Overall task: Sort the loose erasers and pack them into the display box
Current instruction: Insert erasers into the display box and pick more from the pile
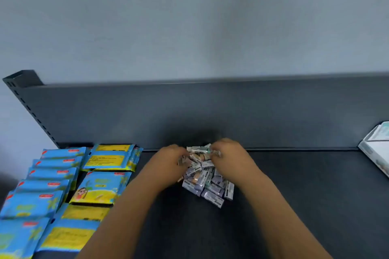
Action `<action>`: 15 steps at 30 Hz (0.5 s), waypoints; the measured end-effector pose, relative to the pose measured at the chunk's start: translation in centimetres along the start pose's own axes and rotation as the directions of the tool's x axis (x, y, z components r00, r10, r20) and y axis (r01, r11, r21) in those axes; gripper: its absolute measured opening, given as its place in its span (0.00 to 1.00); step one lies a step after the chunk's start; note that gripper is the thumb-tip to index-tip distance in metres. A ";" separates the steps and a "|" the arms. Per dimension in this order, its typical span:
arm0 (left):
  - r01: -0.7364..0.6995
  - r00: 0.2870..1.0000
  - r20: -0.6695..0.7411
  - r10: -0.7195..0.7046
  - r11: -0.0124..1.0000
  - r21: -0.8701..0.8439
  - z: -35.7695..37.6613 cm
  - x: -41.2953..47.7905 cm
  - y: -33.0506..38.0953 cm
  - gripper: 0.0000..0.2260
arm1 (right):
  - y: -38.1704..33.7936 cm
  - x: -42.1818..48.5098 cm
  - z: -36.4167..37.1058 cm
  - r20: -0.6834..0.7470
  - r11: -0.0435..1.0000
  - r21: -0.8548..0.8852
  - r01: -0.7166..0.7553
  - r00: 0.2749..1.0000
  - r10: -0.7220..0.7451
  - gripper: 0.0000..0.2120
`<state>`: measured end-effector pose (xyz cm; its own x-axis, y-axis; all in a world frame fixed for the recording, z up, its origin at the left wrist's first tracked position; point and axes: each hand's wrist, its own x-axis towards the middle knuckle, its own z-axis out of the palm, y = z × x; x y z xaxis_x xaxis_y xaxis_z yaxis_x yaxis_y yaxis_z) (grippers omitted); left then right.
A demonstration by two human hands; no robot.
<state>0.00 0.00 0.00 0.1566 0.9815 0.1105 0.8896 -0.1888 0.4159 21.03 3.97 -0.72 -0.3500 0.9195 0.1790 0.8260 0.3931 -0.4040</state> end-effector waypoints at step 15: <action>0.191 0.961 -0.183 -0.206 0.977 -0.097 2.6 -0.4 -0.5 0.22 | -2.4 3.5 1.5 0.059 0.987 -0.158 0.007 0.998 0.003 0.12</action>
<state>0.58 -0.22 -2.63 -0.1117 0.9762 0.1859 0.8573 0.0000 0.5148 17.16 6.24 -0.45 -0.3735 0.9192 0.1246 0.8829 0.3934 -0.2563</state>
